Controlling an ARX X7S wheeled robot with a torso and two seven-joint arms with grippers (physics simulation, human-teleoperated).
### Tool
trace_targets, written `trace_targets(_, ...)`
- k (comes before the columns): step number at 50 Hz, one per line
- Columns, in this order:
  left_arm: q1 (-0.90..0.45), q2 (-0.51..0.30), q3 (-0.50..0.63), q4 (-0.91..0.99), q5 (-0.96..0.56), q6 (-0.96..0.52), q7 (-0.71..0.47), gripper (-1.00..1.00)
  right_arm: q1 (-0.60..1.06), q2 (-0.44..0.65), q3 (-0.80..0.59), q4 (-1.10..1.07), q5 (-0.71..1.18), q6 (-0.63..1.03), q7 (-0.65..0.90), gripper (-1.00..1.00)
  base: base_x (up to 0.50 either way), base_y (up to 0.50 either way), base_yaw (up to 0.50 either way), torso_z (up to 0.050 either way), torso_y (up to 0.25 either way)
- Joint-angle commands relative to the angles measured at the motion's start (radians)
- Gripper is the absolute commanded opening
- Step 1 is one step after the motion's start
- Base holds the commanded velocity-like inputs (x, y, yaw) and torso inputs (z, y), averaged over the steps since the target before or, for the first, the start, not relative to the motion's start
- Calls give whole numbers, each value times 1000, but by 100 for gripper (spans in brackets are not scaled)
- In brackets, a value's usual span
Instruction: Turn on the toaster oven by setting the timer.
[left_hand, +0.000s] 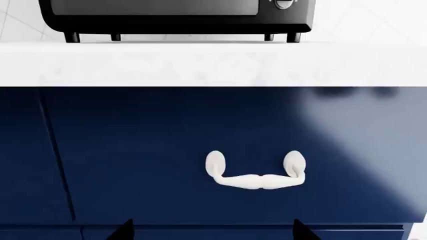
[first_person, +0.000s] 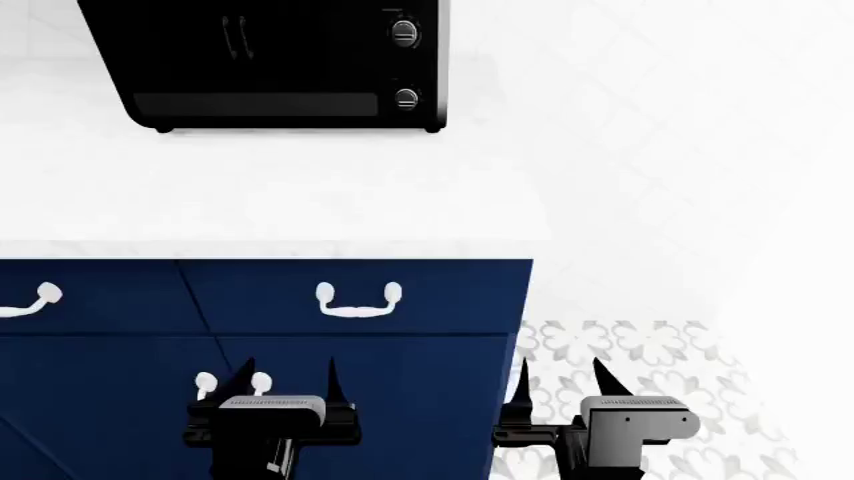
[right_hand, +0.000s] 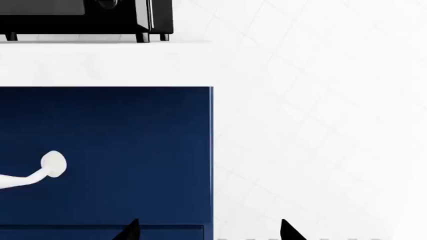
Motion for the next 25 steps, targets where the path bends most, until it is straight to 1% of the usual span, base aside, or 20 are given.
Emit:
trace_targets(1,9,-16,13,27,-25,-6,-16,100,-4,15,-18,-7,15,-7,22,100,0,0,0,0,0)
trace_targets(3,14,-25,21,35,-36,-5,-25,100,1,21,-11,-10,89,22,5,100,0,0,0,0,0)
trace_targets(4,19,-29,25,40,-40,-2,-27,100,2,27,-23,-8,59,27,29,100,0,0,0,0,0)
trace_targets(8,27,-41,38,48,-52,4,-37,100,-4,38,-39,-13,72,14,36,100,0,0,0,0,0)
trace_targets(11,34,-48,48,56,-56,9,-44,100,-2,45,-52,-5,33,-11,76,100,0,0,0,0,0)
trace_targets(25,32,-71,76,52,-66,21,-74,100,2,68,-86,4,29,-22,115,100,0,492,0,0,0)
